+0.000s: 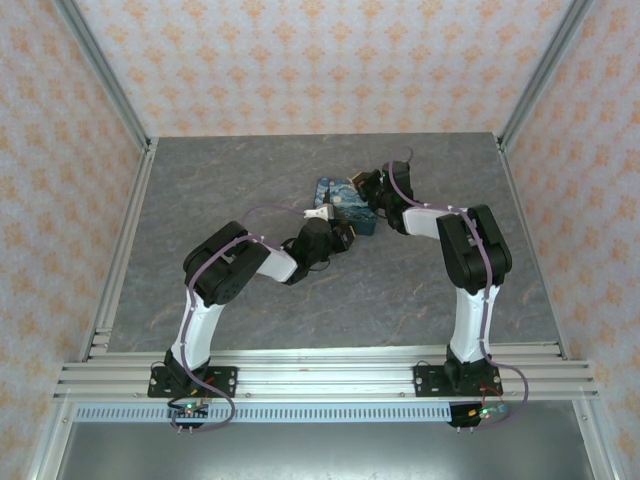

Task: Unlock a padlock with a key

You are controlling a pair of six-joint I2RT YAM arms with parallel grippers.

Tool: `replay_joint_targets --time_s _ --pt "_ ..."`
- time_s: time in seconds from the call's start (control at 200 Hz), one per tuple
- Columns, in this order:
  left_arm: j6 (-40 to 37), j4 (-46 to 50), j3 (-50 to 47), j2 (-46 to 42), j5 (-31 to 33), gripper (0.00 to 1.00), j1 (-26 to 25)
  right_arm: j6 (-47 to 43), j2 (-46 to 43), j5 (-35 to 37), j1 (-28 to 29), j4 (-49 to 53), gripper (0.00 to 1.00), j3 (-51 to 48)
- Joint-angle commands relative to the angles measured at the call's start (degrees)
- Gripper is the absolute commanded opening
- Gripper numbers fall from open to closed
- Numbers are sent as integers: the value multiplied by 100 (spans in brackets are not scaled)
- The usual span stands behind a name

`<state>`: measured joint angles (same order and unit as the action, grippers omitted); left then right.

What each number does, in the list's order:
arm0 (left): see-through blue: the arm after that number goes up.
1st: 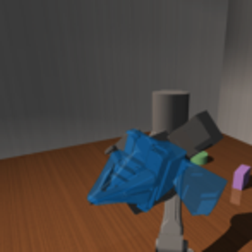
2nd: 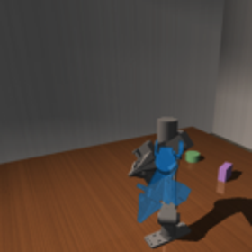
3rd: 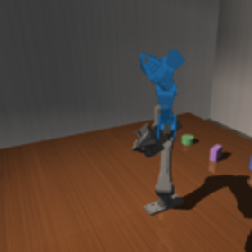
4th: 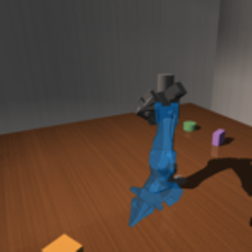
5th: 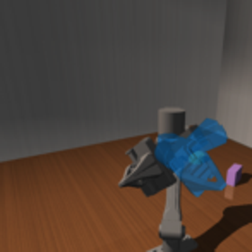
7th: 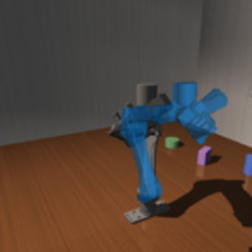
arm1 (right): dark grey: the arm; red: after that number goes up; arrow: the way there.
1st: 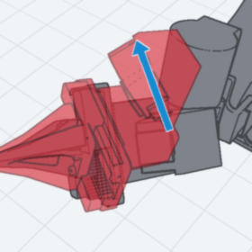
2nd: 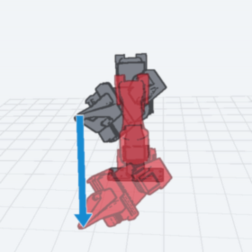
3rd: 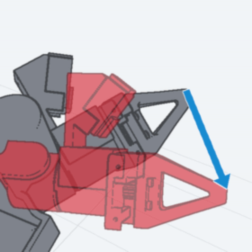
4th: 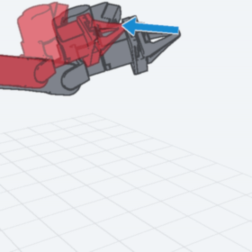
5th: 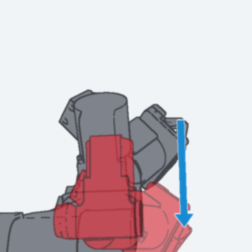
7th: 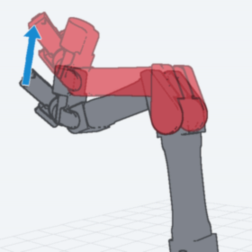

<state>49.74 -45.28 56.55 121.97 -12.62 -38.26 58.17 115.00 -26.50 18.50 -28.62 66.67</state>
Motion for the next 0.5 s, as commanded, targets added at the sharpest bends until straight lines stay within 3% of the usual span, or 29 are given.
replay_joint_targets --time_s 0.0,0.205,0.495 --pt "279 590 -325 -6 -739 0 53 -131 -416 -237 101 595 0 -151" --pt "748 437 -773 -383 -1614 0 363 42 -1206 -618 107 422 0 -531" --pt "941 524 -1191 -1034 -2211 0 653 318 -2583 -859 192 -61 0 -2126"
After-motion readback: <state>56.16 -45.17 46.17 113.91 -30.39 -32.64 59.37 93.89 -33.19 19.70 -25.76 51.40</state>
